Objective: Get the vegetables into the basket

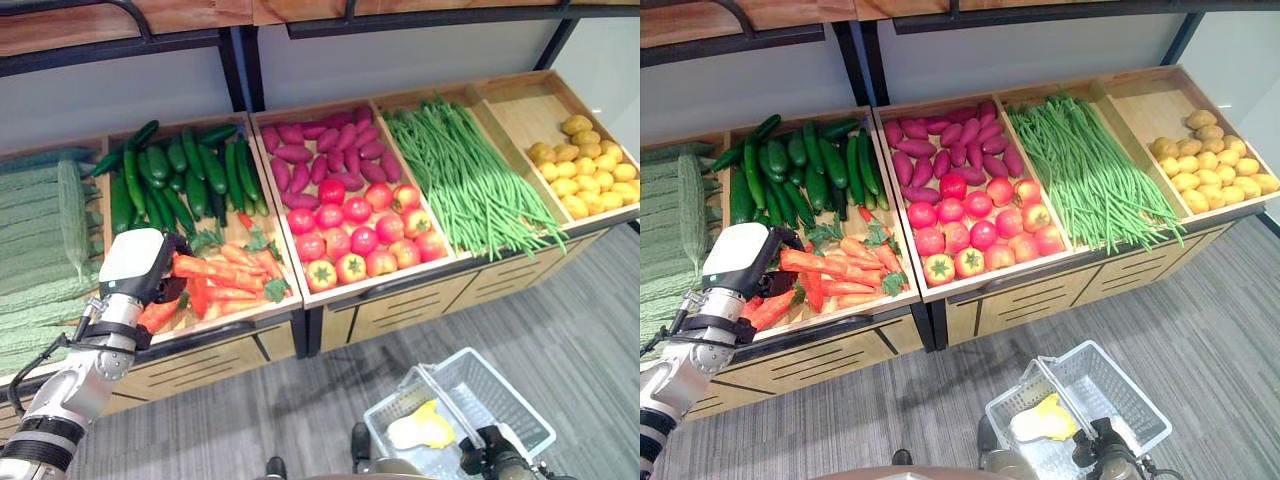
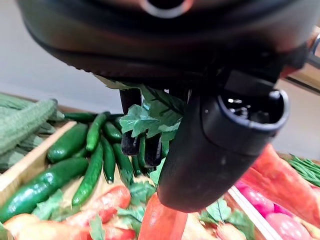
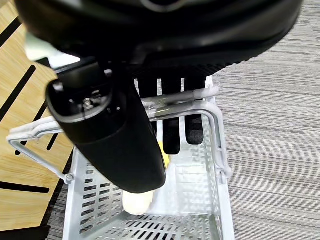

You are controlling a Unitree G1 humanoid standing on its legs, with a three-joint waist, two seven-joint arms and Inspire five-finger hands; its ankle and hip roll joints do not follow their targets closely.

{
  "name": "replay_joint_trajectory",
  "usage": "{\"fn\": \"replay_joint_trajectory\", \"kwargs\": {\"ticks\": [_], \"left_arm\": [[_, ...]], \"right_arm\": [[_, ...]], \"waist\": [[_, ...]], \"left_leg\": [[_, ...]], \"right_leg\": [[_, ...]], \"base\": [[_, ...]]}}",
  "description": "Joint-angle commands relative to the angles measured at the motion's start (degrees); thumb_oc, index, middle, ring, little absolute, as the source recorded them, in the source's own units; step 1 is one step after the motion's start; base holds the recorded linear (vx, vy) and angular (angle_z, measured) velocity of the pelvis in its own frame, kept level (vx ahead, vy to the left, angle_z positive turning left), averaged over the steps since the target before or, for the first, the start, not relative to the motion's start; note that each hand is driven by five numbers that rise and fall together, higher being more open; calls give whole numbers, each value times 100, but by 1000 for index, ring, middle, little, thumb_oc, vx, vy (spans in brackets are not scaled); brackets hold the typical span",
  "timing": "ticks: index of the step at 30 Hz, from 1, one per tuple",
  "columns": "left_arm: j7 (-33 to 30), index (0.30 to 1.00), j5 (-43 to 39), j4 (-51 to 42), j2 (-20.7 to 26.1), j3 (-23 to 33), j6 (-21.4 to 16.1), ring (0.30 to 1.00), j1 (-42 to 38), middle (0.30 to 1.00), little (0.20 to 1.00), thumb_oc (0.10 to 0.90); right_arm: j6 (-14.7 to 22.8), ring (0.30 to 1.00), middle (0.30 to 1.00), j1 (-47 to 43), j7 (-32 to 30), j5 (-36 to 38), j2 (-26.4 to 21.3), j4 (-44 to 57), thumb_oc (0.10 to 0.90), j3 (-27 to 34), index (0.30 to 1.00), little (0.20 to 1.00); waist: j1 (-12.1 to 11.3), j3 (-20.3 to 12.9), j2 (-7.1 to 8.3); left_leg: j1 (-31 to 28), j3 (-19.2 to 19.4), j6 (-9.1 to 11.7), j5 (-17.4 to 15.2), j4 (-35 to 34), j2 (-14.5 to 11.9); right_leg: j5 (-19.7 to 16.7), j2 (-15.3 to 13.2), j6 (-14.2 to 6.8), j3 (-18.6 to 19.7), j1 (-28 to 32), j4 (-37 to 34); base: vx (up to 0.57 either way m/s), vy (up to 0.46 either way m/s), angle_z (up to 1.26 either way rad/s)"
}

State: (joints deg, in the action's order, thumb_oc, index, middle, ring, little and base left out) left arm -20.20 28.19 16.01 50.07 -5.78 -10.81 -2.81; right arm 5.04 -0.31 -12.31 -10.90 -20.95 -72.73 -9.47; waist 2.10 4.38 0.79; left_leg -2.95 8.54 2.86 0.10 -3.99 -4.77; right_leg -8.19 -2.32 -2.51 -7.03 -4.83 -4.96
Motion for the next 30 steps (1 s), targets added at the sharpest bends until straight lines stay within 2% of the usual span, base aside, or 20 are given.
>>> {"fn": "replay_joint_trajectory", "kwargs": {"ticks": [1, 19, 23, 26, 28, 30], "left_arm": [[-538, 300, -80, -353, 692, 654, -126, 300, -617, 300, 300, 400], [-220, 300, -539, -1369, 694, 753, -471, 300, -585, 300, 300, 400], [-73, 300, -651, -1552, 778, 582, -564, 300, -707, 300, 300, 400], [28, 300, -733, -1674, 800, 260, -638, 300, -993, 300, 300, 400], [97, 300, -755, -1837, 798, 87, -721, 300, -1167, 300, 300, 400], [142, 300, -789, -1893, 792, 59, -729, 300, -1173, 300, 300, 400]], "right_arm": [[76, 300, 300, 5, -154, -35, -34, -96, 400, -113, 300, 300], [45, 300, 300, -38, -77, -56, -29, -56, 400, -108, 300, 300], [40, 300, 300, -27, -79, 1, -68, 24, 400, -27, 300, 300], [28, 300, 300, 27, -76, 12, -90, 70, 400, 25, 300, 300], [11, 300, 300, 8, -77, -12, -120, 143, 400, 39, 300, 300], [5, 300, 300, 9, -71, -11, -96, 152, 400, 42, 300, 300]], "waist": [[30, -469, 432], [-16, -532, 464], [25, -430, 545], [86, -357, 635], [208, -275, 692], [135, -170, 667]], "left_leg": [[230, -285, 243, 14, -101, -109], [44, -225, 123, -118, -91, 35], [127, -164, 9, -339, 342, 161], [203, -80, -95, -452, 518, 326], [275, 163, -187, -496, 555, 479], [384, 405, -263, -505, 654, 424]], "right_leg": [[-8, -979, -905, 133, 48, -4], [-2, -1092, -966, 184, 173, 7], [-48, -1203, -1014, 311, 159, 160], [-317, -1348, -1106, 453, 37, 266], [-819, -1451, -1239, 741, -283, 262], [-645, -1461, -1177, 587, -491, 609]], "base": [[0, 0, 0], [5, 13, -1], [-5, 94, -10], [-59, 168, -23], [-198, 225, -46], [-244, 139, -119]]}}
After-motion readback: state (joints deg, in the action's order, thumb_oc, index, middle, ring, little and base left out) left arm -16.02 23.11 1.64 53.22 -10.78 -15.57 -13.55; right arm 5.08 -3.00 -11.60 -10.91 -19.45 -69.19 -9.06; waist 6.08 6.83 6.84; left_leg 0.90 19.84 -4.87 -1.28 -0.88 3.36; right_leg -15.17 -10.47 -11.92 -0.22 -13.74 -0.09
